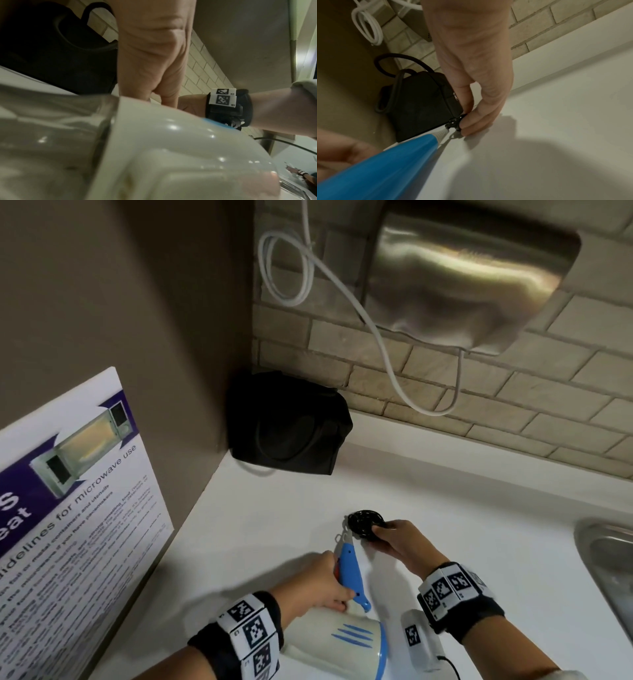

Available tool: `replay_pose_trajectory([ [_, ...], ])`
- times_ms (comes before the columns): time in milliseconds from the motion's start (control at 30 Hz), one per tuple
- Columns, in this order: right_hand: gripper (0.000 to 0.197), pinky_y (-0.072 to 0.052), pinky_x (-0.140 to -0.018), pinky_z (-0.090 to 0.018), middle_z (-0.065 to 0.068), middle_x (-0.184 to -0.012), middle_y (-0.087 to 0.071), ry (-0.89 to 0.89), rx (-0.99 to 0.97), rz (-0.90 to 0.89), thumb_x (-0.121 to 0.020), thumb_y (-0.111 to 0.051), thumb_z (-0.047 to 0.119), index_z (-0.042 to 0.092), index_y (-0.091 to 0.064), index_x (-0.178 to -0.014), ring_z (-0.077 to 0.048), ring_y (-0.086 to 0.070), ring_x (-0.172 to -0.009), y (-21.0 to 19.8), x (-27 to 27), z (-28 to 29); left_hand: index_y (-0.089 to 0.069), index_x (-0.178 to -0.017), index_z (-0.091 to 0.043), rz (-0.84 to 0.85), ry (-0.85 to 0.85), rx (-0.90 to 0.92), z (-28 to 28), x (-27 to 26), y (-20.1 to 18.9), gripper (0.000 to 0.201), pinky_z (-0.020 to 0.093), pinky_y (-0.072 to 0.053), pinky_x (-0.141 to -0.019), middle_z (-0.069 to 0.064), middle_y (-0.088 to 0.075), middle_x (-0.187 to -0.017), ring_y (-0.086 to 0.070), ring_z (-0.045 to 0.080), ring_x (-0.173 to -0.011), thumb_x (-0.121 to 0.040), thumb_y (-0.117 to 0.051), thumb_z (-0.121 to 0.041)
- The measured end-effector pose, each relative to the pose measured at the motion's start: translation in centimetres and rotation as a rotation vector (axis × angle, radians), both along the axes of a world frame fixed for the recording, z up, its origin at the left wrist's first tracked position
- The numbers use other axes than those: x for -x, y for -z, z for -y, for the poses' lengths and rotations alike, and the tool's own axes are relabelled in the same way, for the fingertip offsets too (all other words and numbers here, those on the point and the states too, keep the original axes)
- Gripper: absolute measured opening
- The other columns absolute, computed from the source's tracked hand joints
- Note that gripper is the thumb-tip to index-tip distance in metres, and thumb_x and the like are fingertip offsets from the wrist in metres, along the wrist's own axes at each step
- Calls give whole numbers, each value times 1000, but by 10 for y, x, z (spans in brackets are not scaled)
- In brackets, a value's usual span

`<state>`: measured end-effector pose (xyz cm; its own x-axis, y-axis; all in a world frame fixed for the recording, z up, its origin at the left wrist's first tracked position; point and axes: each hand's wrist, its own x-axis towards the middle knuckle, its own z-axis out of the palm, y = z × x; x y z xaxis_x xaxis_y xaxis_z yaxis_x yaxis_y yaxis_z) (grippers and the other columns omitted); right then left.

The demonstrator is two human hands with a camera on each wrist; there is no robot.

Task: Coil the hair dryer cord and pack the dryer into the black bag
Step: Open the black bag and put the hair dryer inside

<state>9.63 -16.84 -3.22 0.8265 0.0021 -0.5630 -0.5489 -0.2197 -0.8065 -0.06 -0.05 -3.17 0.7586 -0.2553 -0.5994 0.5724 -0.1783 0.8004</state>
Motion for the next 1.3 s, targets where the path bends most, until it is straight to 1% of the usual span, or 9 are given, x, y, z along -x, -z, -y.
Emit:
replay_pose_trajectory([
  [167,35,-54,-49,-18,-11,-89,-67,-132,375,73,-88,-61,10,6,-52,-122,-17,-69,-64,-3,1,8,-42,-109,-13,14,-25,-13,4,1,1,39,35,-57,-86,1,-53,-97,-67,27,-98,-82,-68,-4],
  [400,31,-49,-56,-22,-3,-76,-66,-277,645,214,-92,-54,22,14,-52,-121,-14,-59,-57,-27,13,11,-39,-132,-8,88,-64,-15,-16,7,-3,51,18,-55,-73,0,-52,-104,-63,16,-81,-88,-63,-12],
  [500,25,-47,-61,-26,-7,-82,-68,-431,757,315,-92,-50,22,10,-59,-113,-16,-58,-60,-43,24,-4,-46,-128,-10,147,-84,-29,-32,13,-7,45,22,-56,-79,11,-51,-122,-63,21,-92,-87,-65,-16],
  [600,23,-51,-73,-34,-10,-92,-69,-625,794,389,-91,-46,16,7,-63,-105,-20,-58,-71,-53,34,-28,-54,-119,-15,209,-121,-41,-51,21,-6,36,28,-57,-84,8,-55,-117,-64,21,-95,-85,-67,-18],
  [733,25,-50,-80,-29,1,-92,-69,-790,761,509,-93,-49,24,20,-59,-116,-16,-63,-82,-58,34,-61,-59,-112,-21,254,-191,-96,-82,36,0,30,33,-57,-85,2,-59,-111,-66,24,-96,-84,-67,-20],
  [867,47,-46,-84,-26,-8,-117,-54,-730,774,727,-92,-55,29,20,-41,-137,-23,-63,-97,-64,14,-90,-61,-101,-23,278,-281,-114,-104,49,5,24,35,-54,-82,5,-61,-106,-65,31,-99,-80,-70,-18],
  [1067,75,-44,-97,-44,-26,-133,-34,-462,793,918,-83,-65,15,9,-25,-146,-45,-49,-110,-73,-46,-117,-64,-94,-29,311,-358,-172,-121,63,3,29,40,-54,-86,-1,-65,-100,-66,28,-94,-66,-71,-28],
  [1200,75,-43,-94,-52,-21,-148,-25,-442,967,898,-84,-59,15,14,-22,-148,-50,-46,-112,-73,-74,-128,-64,-96,-29,340,-377,-195,-128,67,3,21,38,-54,-84,0,-66,-100,-65,24,-95,-80,-70,-17],
  [1300,63,-47,-88,-48,-16,-143,-38,-454,1040,909,-86,-55,14,20,-32,-145,-45,-51,-105,-72,-82,-132,-65,-97,-26,354,-393,-189,-131,70,-3,26,39,-54,-79,-1,-69,-91,-65,22,-84,-71,-64,-27],
])
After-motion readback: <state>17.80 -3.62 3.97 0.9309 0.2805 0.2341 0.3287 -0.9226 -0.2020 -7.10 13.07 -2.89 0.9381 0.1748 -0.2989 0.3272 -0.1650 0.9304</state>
